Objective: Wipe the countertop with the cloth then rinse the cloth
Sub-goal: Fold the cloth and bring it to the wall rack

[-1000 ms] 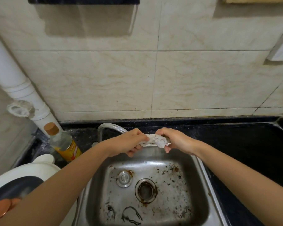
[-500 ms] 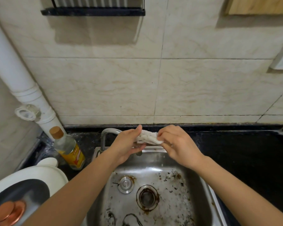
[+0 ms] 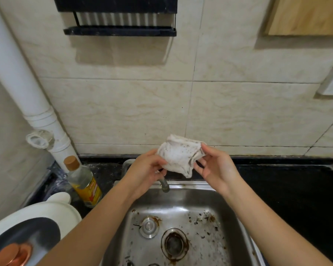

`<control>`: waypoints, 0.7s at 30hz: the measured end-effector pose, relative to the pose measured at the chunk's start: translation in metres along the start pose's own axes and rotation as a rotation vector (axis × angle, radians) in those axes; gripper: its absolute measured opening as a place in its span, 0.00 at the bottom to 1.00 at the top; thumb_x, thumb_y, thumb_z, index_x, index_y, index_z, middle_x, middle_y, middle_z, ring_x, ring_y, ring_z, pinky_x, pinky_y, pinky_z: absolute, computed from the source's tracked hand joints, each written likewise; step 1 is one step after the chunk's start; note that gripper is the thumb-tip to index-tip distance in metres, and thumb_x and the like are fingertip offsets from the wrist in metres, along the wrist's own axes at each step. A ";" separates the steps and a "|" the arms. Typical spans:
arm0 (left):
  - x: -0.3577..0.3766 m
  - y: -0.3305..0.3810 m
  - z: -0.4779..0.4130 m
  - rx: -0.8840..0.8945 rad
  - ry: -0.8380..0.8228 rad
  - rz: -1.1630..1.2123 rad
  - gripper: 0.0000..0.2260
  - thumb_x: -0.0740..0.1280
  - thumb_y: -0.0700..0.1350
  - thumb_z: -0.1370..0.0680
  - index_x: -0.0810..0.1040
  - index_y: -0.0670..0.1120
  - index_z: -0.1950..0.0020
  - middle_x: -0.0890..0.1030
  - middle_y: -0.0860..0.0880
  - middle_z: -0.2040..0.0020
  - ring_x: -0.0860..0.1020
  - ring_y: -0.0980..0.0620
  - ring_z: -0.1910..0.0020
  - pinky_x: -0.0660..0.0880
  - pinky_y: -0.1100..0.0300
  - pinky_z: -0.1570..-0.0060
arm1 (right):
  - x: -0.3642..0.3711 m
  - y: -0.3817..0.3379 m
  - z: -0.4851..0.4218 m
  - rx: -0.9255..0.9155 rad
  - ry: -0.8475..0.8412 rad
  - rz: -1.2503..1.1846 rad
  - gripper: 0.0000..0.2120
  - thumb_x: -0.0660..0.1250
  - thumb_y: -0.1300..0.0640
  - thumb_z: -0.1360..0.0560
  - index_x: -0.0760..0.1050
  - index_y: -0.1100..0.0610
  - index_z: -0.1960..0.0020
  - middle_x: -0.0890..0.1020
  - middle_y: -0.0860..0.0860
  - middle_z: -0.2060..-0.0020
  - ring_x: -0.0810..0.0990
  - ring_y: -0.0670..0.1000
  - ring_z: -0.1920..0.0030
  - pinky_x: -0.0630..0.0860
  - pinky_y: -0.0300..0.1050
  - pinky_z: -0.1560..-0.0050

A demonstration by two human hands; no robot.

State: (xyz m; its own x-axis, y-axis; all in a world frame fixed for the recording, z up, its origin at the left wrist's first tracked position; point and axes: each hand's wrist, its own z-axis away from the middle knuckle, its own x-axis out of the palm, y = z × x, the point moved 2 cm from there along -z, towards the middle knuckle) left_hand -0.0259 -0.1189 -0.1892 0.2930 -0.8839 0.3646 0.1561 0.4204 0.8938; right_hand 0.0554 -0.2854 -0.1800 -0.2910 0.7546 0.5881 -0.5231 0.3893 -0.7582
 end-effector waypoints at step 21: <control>0.015 0.178 0.002 0.537 0.203 -0.312 0.07 0.66 0.43 0.22 0.81 0.40 0.52 0.74 0.46 0.69 0.69 0.53 0.72 0.74 0.62 0.69 | 0.118 -0.100 -0.018 -0.579 -0.085 0.726 0.09 0.68 0.53 0.23 0.81 0.59 0.54 0.84 0.51 0.65 0.80 0.45 0.68 0.71 0.33 0.71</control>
State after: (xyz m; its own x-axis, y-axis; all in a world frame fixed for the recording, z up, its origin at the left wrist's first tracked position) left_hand 0.0042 -0.0579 -0.0243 0.4905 -0.8695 0.0577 -0.2155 -0.0569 0.9749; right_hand 0.0882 -0.2257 -0.0396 -0.4598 0.8840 -0.0842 0.2843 0.0567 -0.9571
